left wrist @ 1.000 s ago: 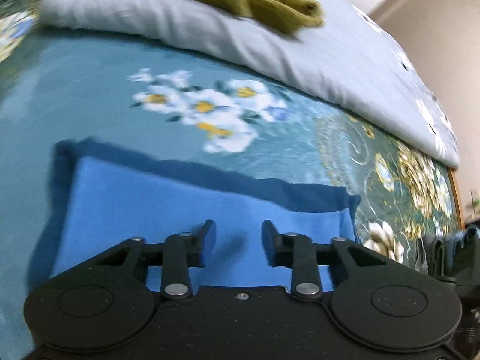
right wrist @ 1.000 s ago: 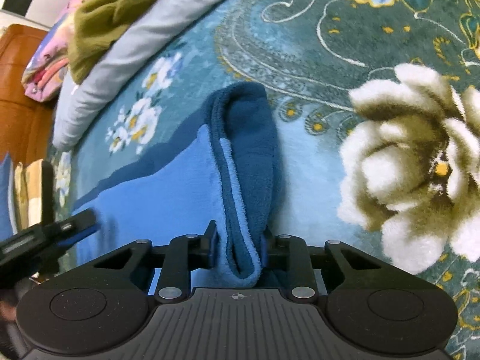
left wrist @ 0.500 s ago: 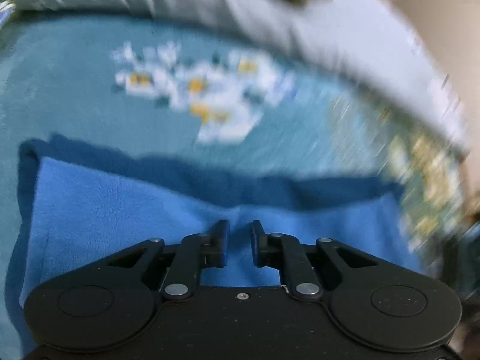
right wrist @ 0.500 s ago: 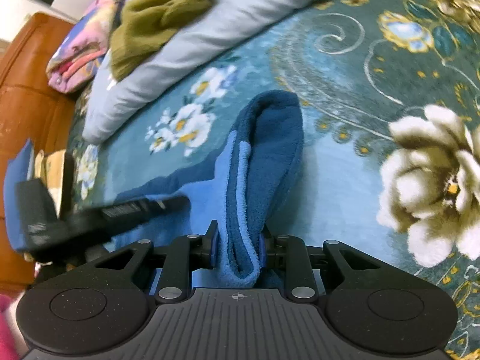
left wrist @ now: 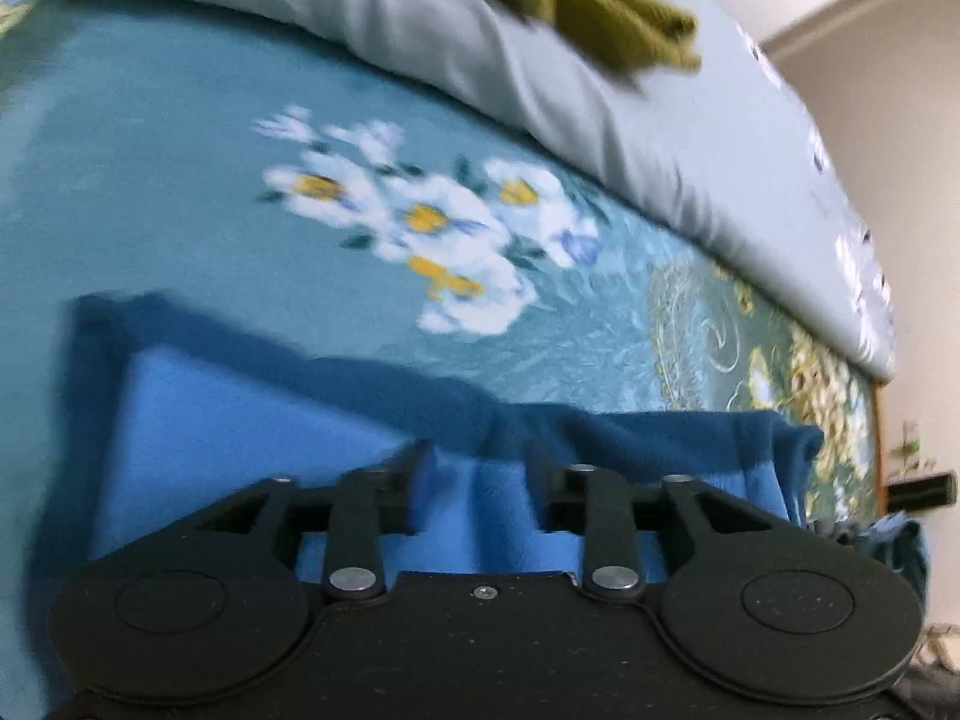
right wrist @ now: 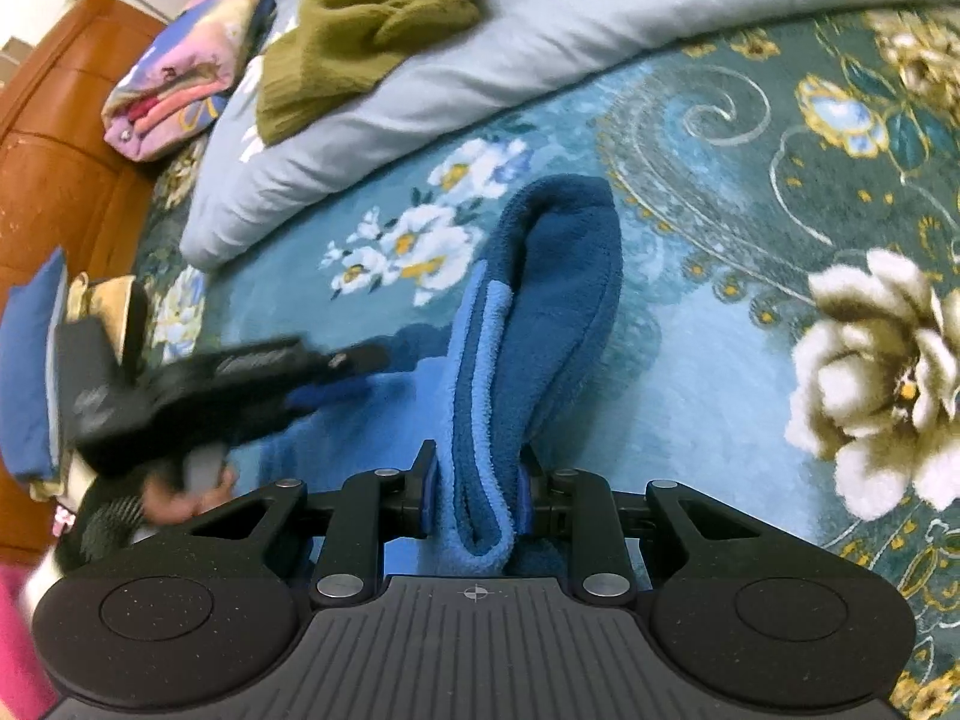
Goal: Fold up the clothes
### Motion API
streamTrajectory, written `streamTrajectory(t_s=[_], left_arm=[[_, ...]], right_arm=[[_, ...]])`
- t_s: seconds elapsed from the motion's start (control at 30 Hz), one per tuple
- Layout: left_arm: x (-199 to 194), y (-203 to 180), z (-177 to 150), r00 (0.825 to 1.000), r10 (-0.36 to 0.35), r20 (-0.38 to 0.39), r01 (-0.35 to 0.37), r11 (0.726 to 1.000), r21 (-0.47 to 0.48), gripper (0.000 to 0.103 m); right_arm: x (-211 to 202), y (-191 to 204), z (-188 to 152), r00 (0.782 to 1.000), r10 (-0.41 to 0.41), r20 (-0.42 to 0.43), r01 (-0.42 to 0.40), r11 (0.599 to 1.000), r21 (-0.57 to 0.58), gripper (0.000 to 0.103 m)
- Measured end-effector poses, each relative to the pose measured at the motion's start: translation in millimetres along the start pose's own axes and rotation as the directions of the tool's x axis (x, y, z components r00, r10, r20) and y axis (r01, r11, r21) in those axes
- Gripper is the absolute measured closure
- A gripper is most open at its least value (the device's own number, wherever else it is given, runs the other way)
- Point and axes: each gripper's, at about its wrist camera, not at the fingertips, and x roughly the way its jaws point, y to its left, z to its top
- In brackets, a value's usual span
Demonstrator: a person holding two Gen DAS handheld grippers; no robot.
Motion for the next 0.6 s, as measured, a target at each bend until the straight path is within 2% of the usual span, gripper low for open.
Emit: streamTrajectory(t_s=[0.13, 0.27, 0.47, 0.6], left_arm=[[-55, 47, -19, 1.0, 0.016, 0.024, -0.014, 0.996, -0.089, 0.069], [-100, 93, -36, 0.998, 0.064, 0.029, -0.058, 0.984, -0.167, 0.065], [-139, 144, -54, 0.993, 0.089, 0.071, -0.063, 0.95, -0.305, 0.065], [-151, 159, -61, 0.991, 0.079, 0.112, -0.035, 0.935, -0.353, 0.064]], right_arm=[[1, 50, -4, 1.0, -0.006, -0.006, 0.006, 0.993, -0.116, 0.082], [23, 103, -8, 0.999, -0.021, -0.05, 0.011, 0.982, -0.189, 0.082], [77, 182, -14, 0.99, -0.109, -0.088, 0.083, 0.962, -0.258, 0.081], [116, 212, -26, 0.977, -0.161, -0.138, 0.114, 0.946, -0.302, 0.079]])
